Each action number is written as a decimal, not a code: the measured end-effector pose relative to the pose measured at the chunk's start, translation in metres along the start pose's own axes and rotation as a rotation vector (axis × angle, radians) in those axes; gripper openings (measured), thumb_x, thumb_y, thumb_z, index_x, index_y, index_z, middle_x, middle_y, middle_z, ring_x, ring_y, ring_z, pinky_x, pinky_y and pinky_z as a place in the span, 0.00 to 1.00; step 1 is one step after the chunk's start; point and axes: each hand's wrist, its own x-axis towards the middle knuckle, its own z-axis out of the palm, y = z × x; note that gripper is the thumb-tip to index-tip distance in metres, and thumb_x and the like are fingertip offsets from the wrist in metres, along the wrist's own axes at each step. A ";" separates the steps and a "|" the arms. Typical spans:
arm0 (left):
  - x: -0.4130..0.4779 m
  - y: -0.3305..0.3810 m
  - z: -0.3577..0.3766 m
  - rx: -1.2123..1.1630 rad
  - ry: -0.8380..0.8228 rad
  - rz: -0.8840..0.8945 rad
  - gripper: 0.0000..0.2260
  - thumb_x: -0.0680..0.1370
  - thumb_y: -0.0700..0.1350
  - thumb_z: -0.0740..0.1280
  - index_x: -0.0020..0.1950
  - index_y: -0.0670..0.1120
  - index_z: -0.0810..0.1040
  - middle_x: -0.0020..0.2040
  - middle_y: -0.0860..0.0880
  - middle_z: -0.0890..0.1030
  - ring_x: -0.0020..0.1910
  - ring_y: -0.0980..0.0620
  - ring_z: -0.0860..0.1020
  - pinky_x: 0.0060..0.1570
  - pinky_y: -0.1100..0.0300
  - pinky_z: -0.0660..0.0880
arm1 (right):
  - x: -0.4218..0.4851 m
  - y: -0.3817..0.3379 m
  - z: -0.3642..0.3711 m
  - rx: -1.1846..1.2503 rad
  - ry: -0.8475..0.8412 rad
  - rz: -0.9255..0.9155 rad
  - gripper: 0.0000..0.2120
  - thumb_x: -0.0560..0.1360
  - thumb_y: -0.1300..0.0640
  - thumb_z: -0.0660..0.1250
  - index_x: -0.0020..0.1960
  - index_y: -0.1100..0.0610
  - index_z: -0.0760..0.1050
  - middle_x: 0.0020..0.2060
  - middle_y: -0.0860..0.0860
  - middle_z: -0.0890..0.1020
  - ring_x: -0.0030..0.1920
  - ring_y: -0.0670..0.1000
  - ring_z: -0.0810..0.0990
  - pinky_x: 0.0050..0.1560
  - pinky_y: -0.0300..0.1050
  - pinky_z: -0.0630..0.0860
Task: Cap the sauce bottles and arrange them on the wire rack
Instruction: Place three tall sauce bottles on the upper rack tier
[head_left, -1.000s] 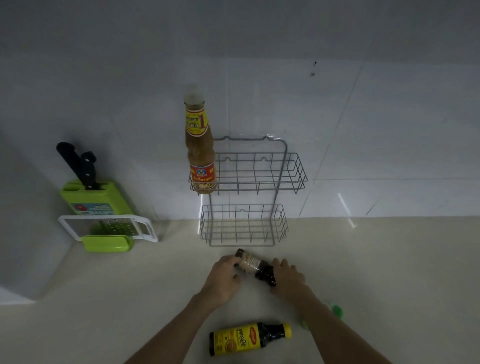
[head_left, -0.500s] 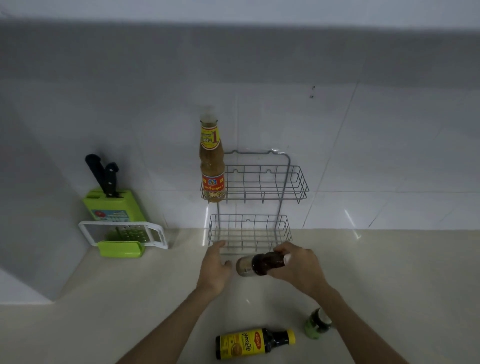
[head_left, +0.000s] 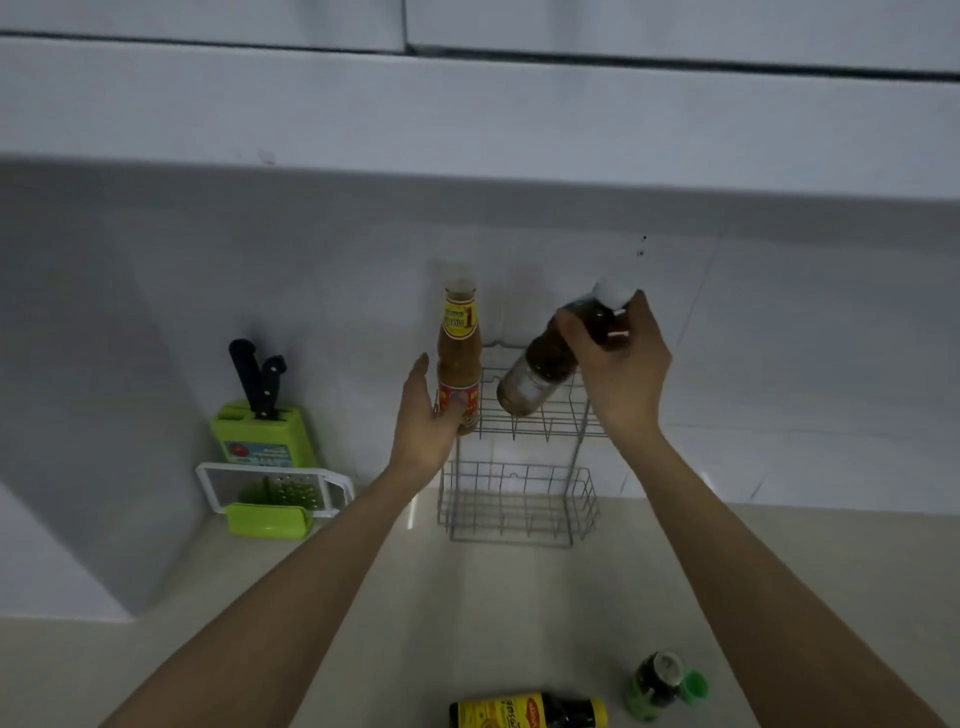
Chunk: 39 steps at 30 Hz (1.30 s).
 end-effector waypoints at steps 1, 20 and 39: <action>0.003 0.003 -0.001 -0.004 -0.043 -0.010 0.31 0.80 0.45 0.63 0.79 0.46 0.51 0.79 0.48 0.58 0.76 0.48 0.61 0.62 0.66 0.59 | 0.004 0.003 0.011 -0.052 -0.013 -0.029 0.17 0.69 0.46 0.73 0.50 0.55 0.73 0.46 0.52 0.80 0.45 0.47 0.79 0.44 0.36 0.76; 0.019 -0.016 0.003 0.014 -0.061 0.016 0.20 0.82 0.46 0.59 0.73 0.47 0.60 0.65 0.43 0.77 0.61 0.44 0.78 0.58 0.52 0.76 | 0.016 0.042 0.068 -0.382 -0.462 0.078 0.27 0.68 0.32 0.68 0.57 0.50 0.75 0.49 0.49 0.77 0.49 0.48 0.74 0.50 0.45 0.72; 0.017 -0.021 0.001 0.052 -0.086 0.035 0.22 0.82 0.48 0.58 0.75 0.49 0.57 0.68 0.44 0.76 0.61 0.43 0.78 0.52 0.59 0.73 | 0.003 0.059 0.065 -0.331 -0.578 0.175 0.29 0.72 0.37 0.67 0.62 0.57 0.69 0.56 0.53 0.80 0.54 0.53 0.79 0.48 0.44 0.73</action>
